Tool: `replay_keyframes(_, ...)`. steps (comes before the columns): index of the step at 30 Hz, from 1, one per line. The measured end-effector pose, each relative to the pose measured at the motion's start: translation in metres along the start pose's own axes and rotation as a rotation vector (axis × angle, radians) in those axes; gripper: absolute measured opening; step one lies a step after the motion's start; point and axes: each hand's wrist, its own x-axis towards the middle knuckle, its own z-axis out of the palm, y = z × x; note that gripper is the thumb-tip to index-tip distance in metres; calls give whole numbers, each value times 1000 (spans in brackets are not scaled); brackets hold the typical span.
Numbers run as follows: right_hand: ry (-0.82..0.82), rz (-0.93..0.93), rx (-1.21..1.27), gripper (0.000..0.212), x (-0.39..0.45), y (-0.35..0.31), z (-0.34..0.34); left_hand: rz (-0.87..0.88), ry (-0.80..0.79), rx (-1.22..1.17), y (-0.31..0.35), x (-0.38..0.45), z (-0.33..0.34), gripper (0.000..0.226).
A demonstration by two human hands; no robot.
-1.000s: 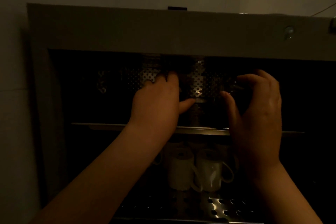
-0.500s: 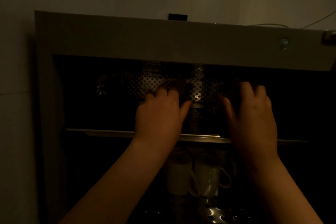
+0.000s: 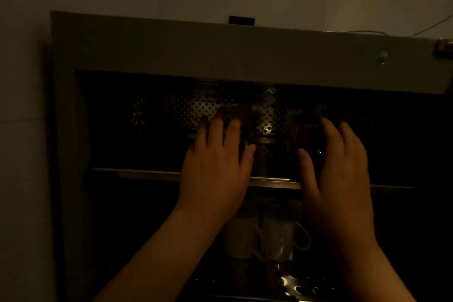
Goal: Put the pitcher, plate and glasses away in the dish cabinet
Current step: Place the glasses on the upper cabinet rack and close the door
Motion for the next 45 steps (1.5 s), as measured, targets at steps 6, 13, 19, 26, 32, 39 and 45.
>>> replay_keyframes(6, 35, -52, -67, 57, -20, 1, 13, 67, 114, 54, -2, -8, 9, 53)
replay_keyframes(13, -33, -63, -136, 56, -22, 7, 16, 97, 101, 47, -3, -8, 17, 51)
replay_keyframes(19, -81, -122, -160, 55, -34, 11, 8, 89, 118, 32, -1, -24, 20, 53)
replay_keyframes(26, -251, -161, -196, 61, -57, 28, -16, 104, 21, 152, 11, -57, 28, 62)
replay_keyframes(32, -383, -90, -339, 66, -80, 42, -74, 94, -100, 9, 33, -80, 19, 63)
replay_keyframes(39, -380, 0, -515, 65, -97, 44, -159, 217, -157, -298, 89, -113, 0, 66)
replay_keyframes(45, -387, 162, -656, 65, -129, 43, -247, 362, -140, -511, 155, -147, -26, 64)
